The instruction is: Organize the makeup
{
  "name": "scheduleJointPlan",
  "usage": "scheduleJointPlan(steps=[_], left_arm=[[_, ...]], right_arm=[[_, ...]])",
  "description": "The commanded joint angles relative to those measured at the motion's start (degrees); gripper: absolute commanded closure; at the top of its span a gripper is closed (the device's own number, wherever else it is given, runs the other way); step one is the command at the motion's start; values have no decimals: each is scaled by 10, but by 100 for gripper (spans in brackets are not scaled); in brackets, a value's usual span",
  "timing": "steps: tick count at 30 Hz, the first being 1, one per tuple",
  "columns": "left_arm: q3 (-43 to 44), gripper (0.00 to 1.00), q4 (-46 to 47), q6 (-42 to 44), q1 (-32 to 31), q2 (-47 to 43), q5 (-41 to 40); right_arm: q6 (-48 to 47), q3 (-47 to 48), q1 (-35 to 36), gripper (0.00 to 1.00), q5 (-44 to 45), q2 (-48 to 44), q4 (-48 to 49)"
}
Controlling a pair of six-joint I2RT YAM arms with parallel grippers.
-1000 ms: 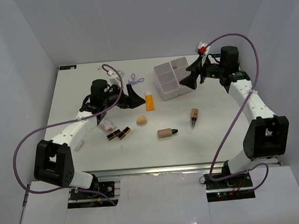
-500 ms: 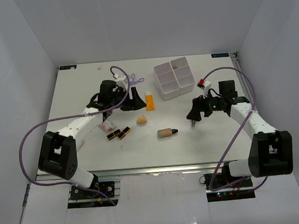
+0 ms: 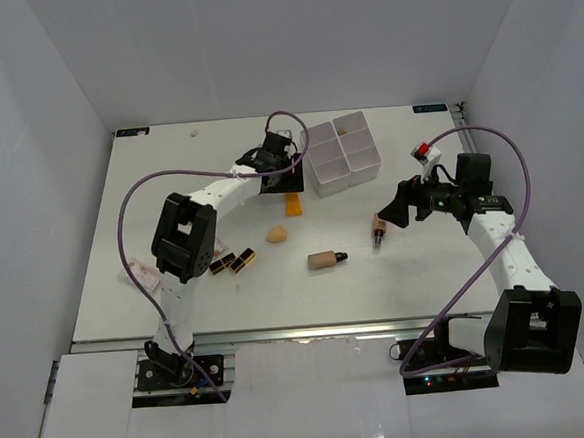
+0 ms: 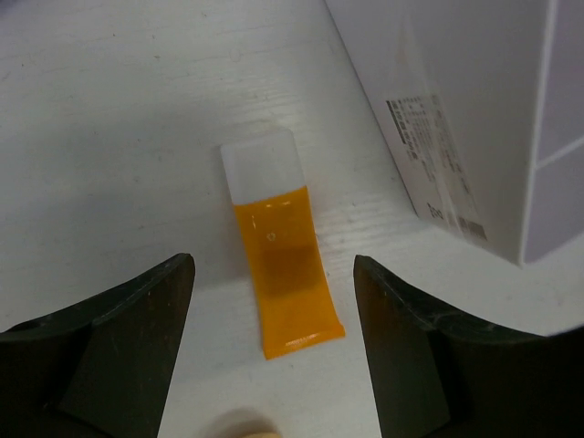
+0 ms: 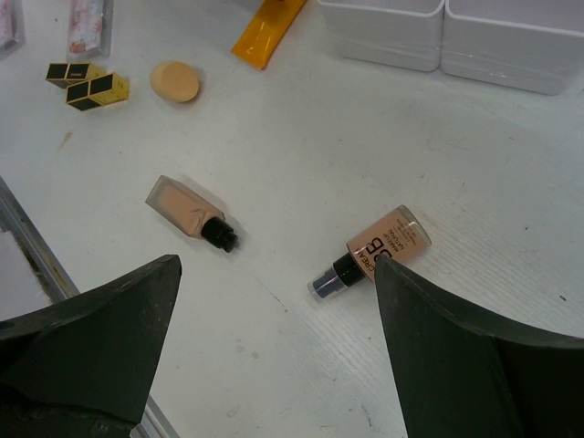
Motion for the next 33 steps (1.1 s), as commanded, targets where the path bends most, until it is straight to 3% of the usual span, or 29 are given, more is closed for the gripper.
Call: scheduleJointPlan(steps=[1, 10, 25, 29, 33], left_arm=[[91, 18, -67, 10, -4, 37, -71], [132, 21, -85, 11, -18, 81, -103], [106, 33, -87, 11, -28, 87, -103], [95, 41, -84, 4, -28, 92, -105], [66, 60, -67, -4, -28, 78, -110]], right_arm=[[8, -4, -13, 7, -32, -27, 15], [13, -7, -32, 6, -54, -44, 18], [14, -8, -38, 6, -54, -35, 18], [14, -9, -40, 6, -54, -32, 18], [14, -8, -44, 7, -55, -33, 18]])
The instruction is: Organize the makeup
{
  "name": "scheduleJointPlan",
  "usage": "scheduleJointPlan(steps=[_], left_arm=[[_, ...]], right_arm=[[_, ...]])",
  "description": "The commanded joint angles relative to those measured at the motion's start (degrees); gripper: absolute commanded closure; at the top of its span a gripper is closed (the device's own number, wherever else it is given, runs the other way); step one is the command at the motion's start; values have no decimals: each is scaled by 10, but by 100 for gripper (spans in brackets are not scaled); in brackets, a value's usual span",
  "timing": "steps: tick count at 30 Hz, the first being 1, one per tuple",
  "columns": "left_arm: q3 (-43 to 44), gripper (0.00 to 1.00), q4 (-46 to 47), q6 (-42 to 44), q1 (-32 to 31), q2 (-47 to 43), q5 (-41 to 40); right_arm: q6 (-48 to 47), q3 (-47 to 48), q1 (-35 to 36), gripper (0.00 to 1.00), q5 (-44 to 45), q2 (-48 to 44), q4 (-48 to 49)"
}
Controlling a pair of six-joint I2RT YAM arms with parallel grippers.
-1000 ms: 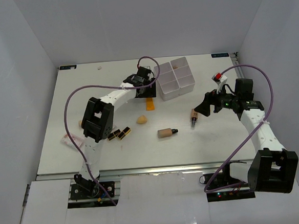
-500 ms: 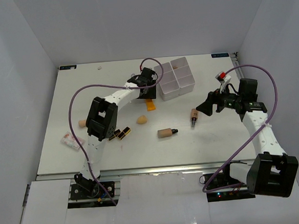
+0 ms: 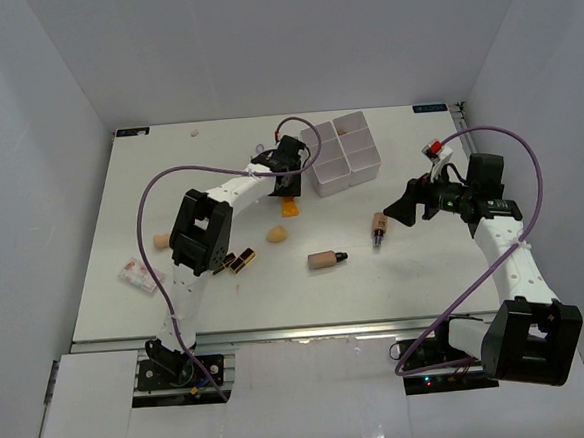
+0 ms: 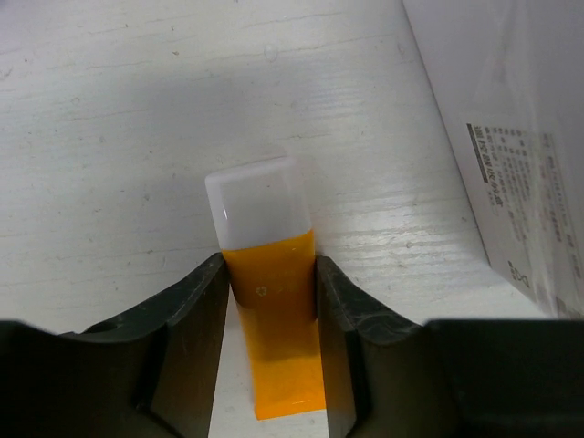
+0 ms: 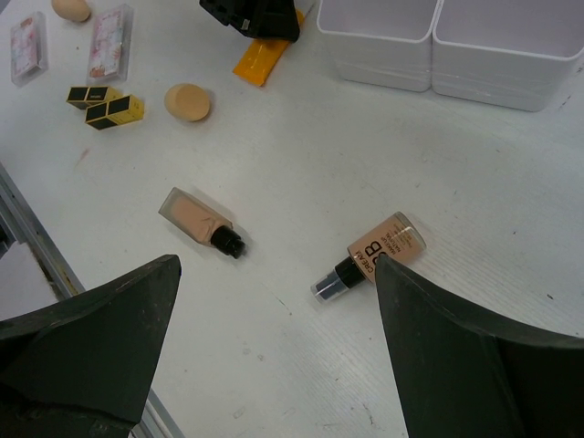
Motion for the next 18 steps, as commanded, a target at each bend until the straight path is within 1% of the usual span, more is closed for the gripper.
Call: scheduleJointPlan(steps=[1, 2, 4, 6, 11, 15, 18], left_arm=[[-38, 64, 11, -11, -1, -23, -11], [-44, 68, 13, -11, -1, -30, -12], [-53, 77, 21, -13, -1, -44, -13], [-70, 81, 40, -13, -1, -69, -11], [-174, 82, 138, 1, -1, -174, 14], [-230, 82, 209, 17, -1, -253, 50], [-248, 82, 245, 27, -1, -284, 103]], right_arm=[[2, -5, -7, 6, -16, -1, 17], [2, -6, -9, 7, -17, -1, 17], [3, -7, -10, 7, -18, -1, 17], [2, -7, -10, 6, -20, -3, 17], [4, -7, -13, 6, -23, -6, 16], [4, -7, -13, 6, -28, -5, 18], [4, -8, -13, 6, -30, -4, 18]])
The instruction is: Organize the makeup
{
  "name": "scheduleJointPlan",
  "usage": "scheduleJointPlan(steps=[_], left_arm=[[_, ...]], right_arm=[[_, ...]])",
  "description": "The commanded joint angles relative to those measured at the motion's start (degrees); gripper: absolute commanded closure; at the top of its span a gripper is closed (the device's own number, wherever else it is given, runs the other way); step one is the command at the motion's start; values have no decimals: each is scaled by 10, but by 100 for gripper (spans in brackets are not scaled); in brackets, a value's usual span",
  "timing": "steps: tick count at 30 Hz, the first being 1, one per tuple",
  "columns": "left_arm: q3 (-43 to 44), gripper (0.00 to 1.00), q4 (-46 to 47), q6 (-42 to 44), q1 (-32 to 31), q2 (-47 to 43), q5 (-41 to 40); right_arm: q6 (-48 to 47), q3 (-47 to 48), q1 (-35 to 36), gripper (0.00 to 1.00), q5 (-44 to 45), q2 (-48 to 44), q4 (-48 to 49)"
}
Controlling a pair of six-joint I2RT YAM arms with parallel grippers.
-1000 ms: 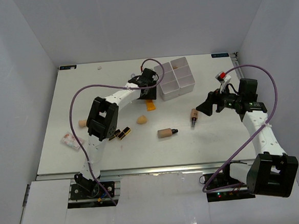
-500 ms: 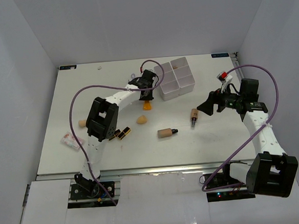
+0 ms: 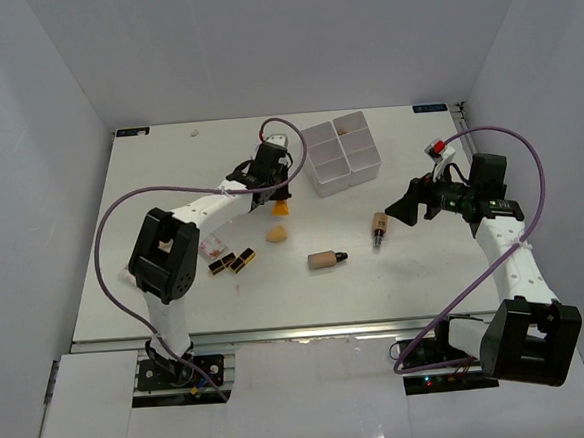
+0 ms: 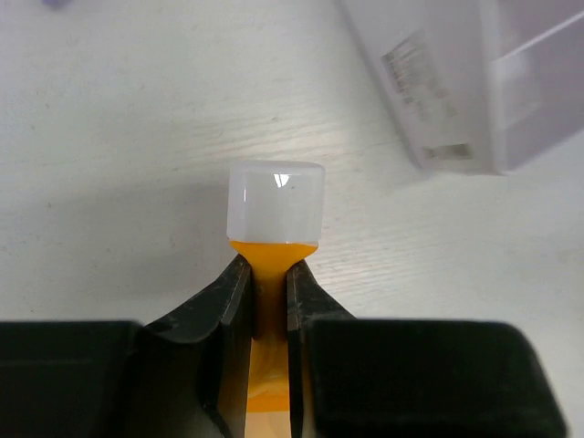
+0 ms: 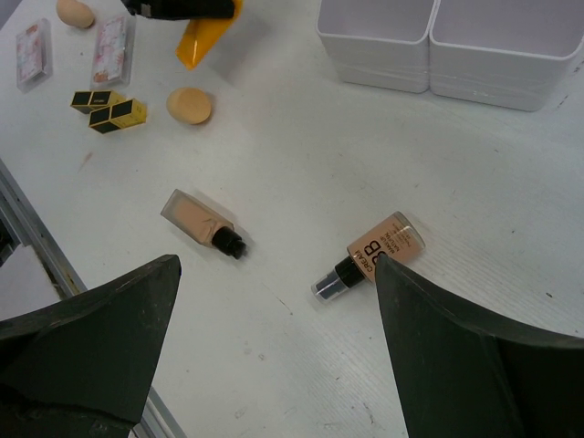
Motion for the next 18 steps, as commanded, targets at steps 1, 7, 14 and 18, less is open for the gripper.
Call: scheduleJointPlan(steps=[1, 7, 14, 18], left_arm=[[-14, 82, 109, 23, -1, -86, 85], [15, 81, 198, 63, -8, -85, 196], [139, 80, 293, 97, -8, 5, 289], [210, 78, 382, 104, -8, 77, 330]], right_arm=[[2, -7, -3, 6, -19, -4, 17], [1, -8, -4, 6, -19, -2, 18], [2, -10, -4, 6, -19, 3, 20], [2, -11, -4, 6, -19, 8, 21]])
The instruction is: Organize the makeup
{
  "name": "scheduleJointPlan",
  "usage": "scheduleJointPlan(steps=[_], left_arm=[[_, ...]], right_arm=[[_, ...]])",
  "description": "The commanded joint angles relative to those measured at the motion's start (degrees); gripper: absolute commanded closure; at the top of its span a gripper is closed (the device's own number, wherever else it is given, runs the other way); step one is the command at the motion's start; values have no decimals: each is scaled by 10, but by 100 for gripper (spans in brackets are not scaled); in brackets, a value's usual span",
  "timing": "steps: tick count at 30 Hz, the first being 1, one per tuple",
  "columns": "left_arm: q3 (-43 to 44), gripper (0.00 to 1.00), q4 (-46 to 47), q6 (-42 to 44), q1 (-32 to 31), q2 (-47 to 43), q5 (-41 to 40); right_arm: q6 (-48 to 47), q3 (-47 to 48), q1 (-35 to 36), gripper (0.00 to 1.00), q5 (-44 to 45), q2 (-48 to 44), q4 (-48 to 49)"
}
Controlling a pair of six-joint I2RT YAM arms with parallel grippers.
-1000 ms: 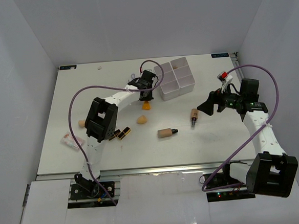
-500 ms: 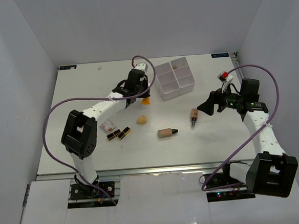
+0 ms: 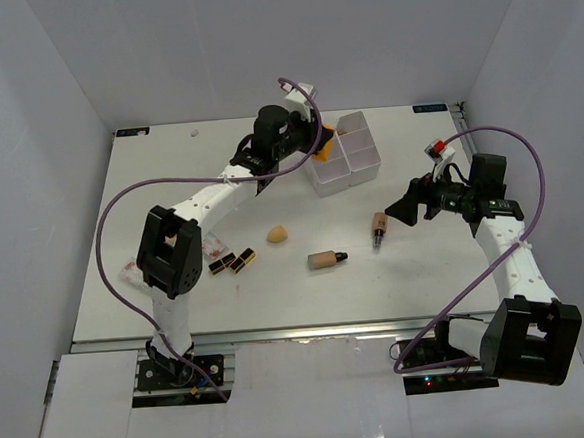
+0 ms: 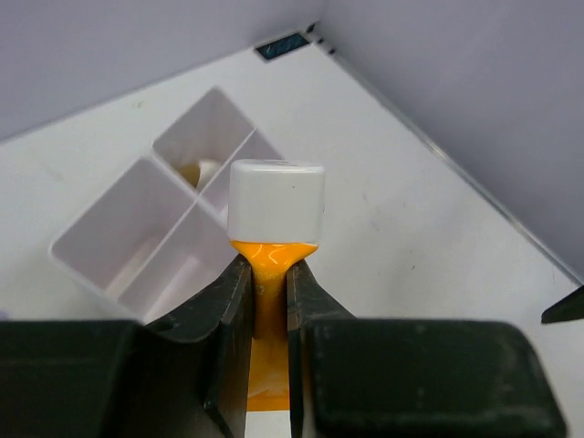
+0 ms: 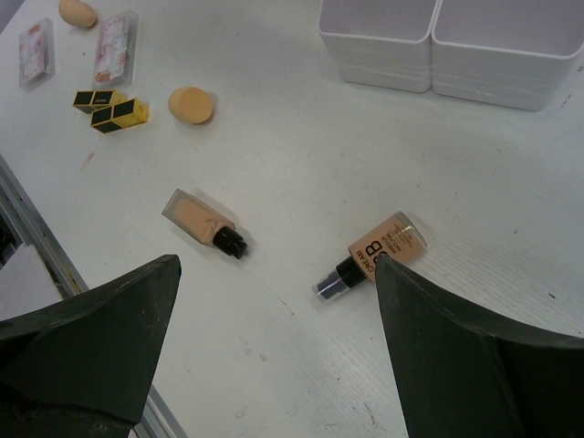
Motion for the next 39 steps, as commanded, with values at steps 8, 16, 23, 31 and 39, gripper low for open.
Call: scheduleJointPlan(steps=[8, 16, 23, 31, 39], left_arm=[[127, 73, 316, 47, -4, 149, 103], [265, 69, 389, 49, -10, 272, 98], [322, 66, 410, 83, -18, 331, 24], [357, 66, 431, 117, -23, 374, -48], [376, 66, 447, 146, -27, 409, -97]], right_arm=[[8, -15, -4, 7, -21, 12, 27], [13, -16, -4, 7, -23, 19, 33], [14, -16, -5, 7, -23, 17, 33], [15, -15, -6, 7, -29, 19, 32], [17, -12, -5, 7, -31, 30, 33]])
